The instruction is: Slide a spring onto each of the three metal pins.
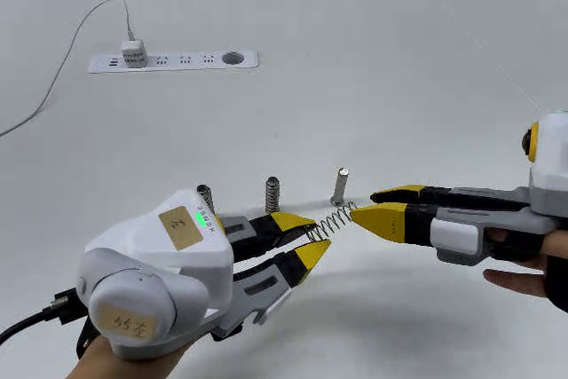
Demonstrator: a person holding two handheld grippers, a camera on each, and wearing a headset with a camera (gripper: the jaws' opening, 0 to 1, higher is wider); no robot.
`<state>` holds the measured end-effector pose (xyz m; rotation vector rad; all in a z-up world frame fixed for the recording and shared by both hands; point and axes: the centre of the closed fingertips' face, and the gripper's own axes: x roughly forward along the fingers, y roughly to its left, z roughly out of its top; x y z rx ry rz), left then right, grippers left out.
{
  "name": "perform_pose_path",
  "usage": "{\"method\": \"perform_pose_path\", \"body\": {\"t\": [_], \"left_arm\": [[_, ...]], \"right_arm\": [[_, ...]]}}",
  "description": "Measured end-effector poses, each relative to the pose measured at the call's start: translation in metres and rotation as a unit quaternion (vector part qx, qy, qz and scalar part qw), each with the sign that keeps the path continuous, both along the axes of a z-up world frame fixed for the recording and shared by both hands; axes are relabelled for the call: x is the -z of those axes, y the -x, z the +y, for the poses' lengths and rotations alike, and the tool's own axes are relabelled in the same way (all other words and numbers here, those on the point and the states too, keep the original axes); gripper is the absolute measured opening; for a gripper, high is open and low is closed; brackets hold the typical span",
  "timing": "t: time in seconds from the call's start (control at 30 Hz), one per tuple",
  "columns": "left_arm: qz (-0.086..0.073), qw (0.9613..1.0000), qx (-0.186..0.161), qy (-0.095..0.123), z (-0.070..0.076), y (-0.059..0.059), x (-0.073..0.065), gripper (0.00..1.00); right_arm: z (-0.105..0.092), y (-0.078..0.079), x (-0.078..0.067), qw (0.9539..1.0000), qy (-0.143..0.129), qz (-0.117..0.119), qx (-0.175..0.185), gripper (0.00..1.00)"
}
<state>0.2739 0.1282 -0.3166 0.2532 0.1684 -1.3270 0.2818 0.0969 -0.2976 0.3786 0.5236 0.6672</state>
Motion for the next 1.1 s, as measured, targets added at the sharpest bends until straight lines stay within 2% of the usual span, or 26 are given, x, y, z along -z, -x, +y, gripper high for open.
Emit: {"method": "perform_pose_path", "body": {"t": [0.17, 0.43, 0.67, 0.9, 0.97, 1.0, 1.03, 1.1], "left_arm": [[0.0, 1.0, 0.001, 0.007, 0.001, 0.002, -0.003, 0.11], [-0.007, 0.9996, 0.008, 0.025, 0.002, 0.005, -0.012, 0.11], [-0.006, 0.9995, 0.007, 0.031, 0.002, 0.006, -0.016, 0.11], [0.006, 0.9994, 0.0, 0.033, 0.004, 0.006, -0.017, 0.11], [0.008, 0.9995, -0.003, 0.031, 0.004, 0.006, -0.016, 0.11], [0.009, 0.9997, -0.007, 0.023, 0.004, 0.005, -0.014, 0.11], [0.008, 0.9997, -0.006, 0.023, 0.004, 0.005, -0.014, 0.11], [0.004, 0.9997, -0.011, 0.02, 0.004, 0.004, -0.013, 0.11]], "right_arm": [[0.008, 0.001, -0.003, 0.9996, -0.023, 0.005, -0.014, 0.29], [0.017, 0.003, -0.005, 0.9986, -0.044, 0.014, -0.028, 0.26], [0.023, 0.004, -0.008, 0.9974, -0.06, 0.021, -0.033, 0.19], [0.024, 0.004, -0.011, 0.997, -0.068, 0.015, -0.034, 0.15], [0.024, 0.004, -0.011, 0.9972, -0.066, 0.011, -0.035, 0.15], [0.025, 0.004, -0.012, 0.9971, -0.067, 0.006, -0.036, 0.14], [0.026, 0.004, -0.013, 0.9969, -0.07, 0.006, -0.037, 0.12], [0.027, 0.003, -0.012, 0.9977, -0.057, -0.001, -0.037, 0.12]]}}
